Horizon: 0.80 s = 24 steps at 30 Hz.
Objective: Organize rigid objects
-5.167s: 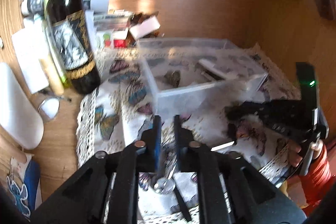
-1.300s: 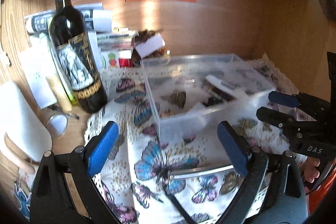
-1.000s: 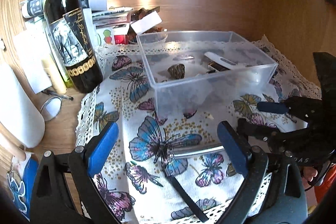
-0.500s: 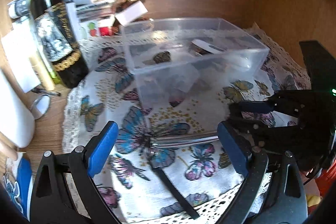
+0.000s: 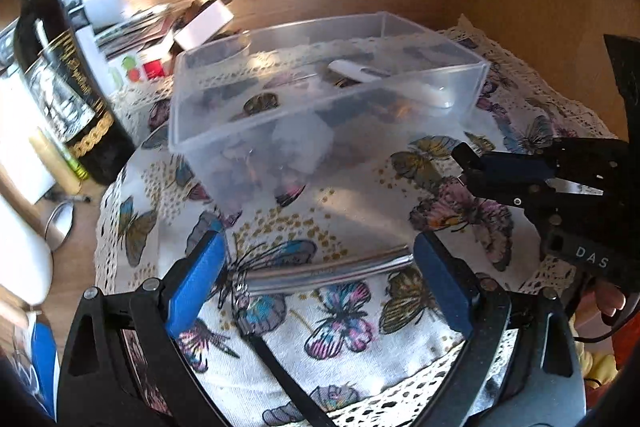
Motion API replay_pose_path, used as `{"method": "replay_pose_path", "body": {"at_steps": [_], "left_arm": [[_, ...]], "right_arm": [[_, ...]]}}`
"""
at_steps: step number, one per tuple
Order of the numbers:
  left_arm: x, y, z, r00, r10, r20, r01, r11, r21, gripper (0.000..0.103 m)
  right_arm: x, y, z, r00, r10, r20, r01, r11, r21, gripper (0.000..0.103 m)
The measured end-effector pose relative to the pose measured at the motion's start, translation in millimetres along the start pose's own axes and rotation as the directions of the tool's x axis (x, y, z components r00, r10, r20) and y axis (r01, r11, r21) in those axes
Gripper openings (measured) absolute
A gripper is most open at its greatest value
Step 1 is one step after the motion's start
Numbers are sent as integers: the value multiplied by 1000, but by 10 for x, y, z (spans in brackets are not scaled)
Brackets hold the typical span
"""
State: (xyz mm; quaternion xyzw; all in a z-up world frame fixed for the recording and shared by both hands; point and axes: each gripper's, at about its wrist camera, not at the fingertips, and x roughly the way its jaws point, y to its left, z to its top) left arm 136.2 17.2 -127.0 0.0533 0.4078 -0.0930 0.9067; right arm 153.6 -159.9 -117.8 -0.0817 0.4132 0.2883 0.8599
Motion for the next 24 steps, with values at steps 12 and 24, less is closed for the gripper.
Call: {"method": "replay_pose_path", "body": {"at_steps": [12,24], "left_arm": [[205,102,-144,990,-67,-121,63,997,-34,47],[-67,37,-318,999,-17,-42,14,999,-52,15]], "right_arm": [[-137,-84,-58,999,19,44,-20,999,33,18],[-211,-6,-31,996,44,82,-47,998,32,18]]}}
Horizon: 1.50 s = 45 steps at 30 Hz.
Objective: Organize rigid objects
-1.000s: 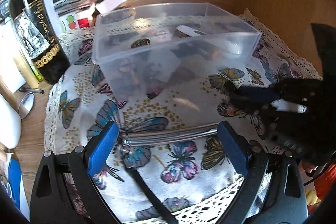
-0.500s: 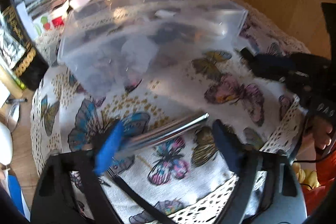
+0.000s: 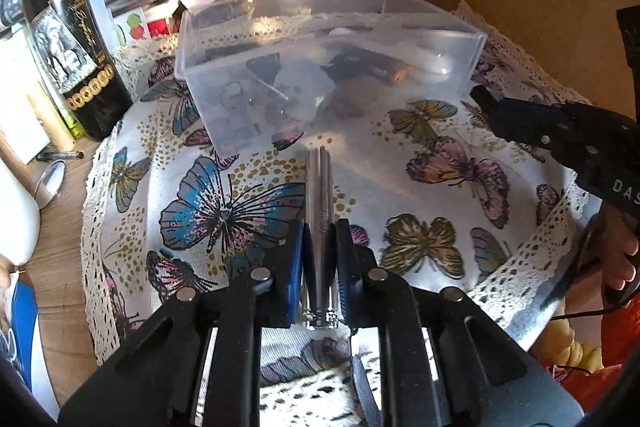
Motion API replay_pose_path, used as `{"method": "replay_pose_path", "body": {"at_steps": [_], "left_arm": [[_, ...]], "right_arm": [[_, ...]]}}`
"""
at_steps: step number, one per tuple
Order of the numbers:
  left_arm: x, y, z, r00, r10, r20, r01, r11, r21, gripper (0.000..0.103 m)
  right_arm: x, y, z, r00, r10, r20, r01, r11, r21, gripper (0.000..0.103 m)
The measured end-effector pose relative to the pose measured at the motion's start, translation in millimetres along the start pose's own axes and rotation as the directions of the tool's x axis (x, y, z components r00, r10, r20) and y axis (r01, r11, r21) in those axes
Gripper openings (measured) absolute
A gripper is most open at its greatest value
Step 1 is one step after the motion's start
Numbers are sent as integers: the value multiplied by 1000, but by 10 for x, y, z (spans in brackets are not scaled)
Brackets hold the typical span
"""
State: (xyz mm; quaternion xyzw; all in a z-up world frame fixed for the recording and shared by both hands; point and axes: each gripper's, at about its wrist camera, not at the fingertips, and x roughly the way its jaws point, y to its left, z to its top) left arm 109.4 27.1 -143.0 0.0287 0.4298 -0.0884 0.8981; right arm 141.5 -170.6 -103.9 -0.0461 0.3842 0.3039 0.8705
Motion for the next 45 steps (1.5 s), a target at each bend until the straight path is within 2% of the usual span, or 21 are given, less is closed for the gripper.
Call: {"method": "replay_pose_path", "body": {"at_steps": [10,17,24,30,36,40,45], "left_arm": [[-425,62,227,989,11,149,-5,999,-40,15],[-660,99,484,968,15,249,-6,999,-38,15],[-761,196,797,952,26,304,-12,999,-50,15],[-706,285,1085,947,45,317,-26,998,-63,15],[-466,385,1312,953,58,296,-34,996,-85,15],[-250,425,1380,963,50,265,-25,995,-97,15],[127,423,1409,985,12,172,5,995,-96,15]], "right_arm": [[-158,70,185,997,2,79,-1,1000,-15,18],[-210,77,358,991,-4,136,6,1000,-16,18],[-195,72,613,982,-13,188,18,1000,-22,18],[-138,68,842,977,-23,210,31,999,-38,18],[9,37,1000,979,-24,203,34,998,-47,18],[229,15,1036,987,-24,158,32,998,-47,18],[590,-57,995,998,-17,64,19,999,-27,18]]}}
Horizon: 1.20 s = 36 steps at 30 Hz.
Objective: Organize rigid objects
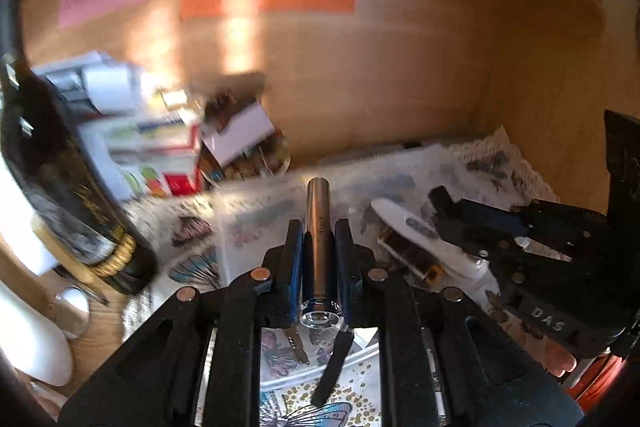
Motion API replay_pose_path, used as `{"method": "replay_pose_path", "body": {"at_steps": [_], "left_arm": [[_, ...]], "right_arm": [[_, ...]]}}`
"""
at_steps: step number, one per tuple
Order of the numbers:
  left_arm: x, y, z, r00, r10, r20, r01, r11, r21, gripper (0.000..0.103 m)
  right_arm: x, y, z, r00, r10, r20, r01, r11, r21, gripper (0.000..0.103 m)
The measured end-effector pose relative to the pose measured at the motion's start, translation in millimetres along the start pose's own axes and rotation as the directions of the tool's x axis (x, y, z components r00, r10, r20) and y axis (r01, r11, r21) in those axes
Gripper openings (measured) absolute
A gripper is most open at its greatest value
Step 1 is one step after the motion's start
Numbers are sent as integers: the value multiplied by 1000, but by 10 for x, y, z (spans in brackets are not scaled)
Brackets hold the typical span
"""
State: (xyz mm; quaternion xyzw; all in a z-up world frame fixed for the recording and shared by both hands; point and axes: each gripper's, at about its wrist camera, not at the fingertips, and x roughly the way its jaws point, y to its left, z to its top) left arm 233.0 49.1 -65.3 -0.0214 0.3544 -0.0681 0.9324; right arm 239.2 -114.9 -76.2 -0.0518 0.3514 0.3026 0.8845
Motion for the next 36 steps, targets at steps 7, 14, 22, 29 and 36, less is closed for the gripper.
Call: {"method": "replay_pose_path", "body": {"at_steps": [7,14,22,29,36], "left_arm": [[308,-53,-142,996,-29,-84,31,999,22,15],[295,-86,-170,993,-50,-104,53,998,26,15],[-115,-142,-180,1000,-4,4,4,999,49,15],[-606,-257,-287,991,35,126,-43,997,62,47],[-1071,-380,-419,969,52,242,-68,996,61,73]], "right_arm": [[304,-47,-109,995,3,-98,-2,1000,14,18],[310,6,-96,994,-33,-104,32,999,-12,20],[6,55,-4,999,-46,-21,46,999,-26,27],[-532,165,7,990,-60,124,64,998,-24,60],[-1099,253,-57,957,-90,276,96,995,-7,85]]}}
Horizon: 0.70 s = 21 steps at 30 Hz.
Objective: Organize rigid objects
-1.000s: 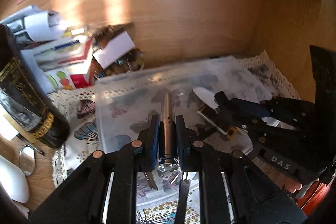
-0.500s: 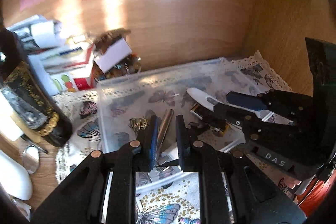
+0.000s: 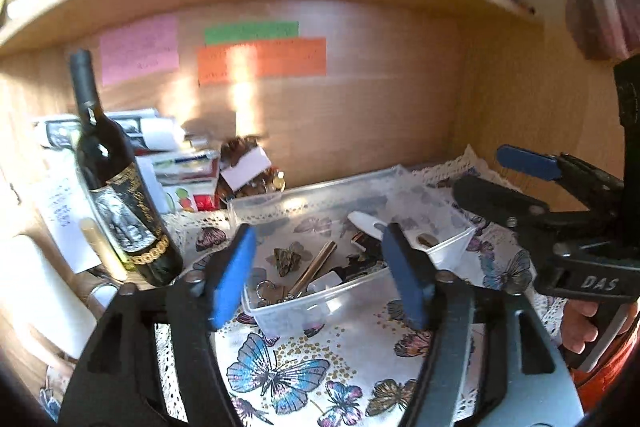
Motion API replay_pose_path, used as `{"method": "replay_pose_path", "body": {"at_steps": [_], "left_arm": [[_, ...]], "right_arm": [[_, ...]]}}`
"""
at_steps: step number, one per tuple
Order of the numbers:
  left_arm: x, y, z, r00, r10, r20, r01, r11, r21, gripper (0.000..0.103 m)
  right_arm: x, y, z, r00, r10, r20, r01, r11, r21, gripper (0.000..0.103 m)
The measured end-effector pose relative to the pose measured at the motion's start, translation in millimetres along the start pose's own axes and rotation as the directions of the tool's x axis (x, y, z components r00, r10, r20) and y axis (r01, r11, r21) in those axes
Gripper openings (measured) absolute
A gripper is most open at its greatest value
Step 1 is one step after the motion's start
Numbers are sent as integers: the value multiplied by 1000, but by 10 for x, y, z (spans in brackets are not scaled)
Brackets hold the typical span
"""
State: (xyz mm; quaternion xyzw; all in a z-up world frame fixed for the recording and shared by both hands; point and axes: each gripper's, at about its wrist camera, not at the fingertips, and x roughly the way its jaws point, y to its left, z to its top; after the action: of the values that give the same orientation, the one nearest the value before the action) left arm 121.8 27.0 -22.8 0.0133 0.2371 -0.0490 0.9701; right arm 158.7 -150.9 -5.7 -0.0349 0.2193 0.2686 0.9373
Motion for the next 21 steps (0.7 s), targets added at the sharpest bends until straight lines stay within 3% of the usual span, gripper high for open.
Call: {"method": "replay_pose_path", "body": {"at_steps": [3,5,8,21], "left_arm": [[-223,-39,-11,998,28,62,-28,1000,-3,86],[-376,-69,-33,994,40,99,-39,999,-10,91],[-544,-98,-61,991,37,132,-34,999,-28,97],[-825,-195,-146,980,50,191,-40,997,-60,101]], "right_arm": [[-222,41,-9,998,-13,55,13,1000,-2,92],[-352,72,-36,996,-22,90,23,1000,-2,103],[-520,126,-78,991,-33,131,33,999,-2,103],[-735,112,-183,989,-34,144,29,999,37,103]]}}
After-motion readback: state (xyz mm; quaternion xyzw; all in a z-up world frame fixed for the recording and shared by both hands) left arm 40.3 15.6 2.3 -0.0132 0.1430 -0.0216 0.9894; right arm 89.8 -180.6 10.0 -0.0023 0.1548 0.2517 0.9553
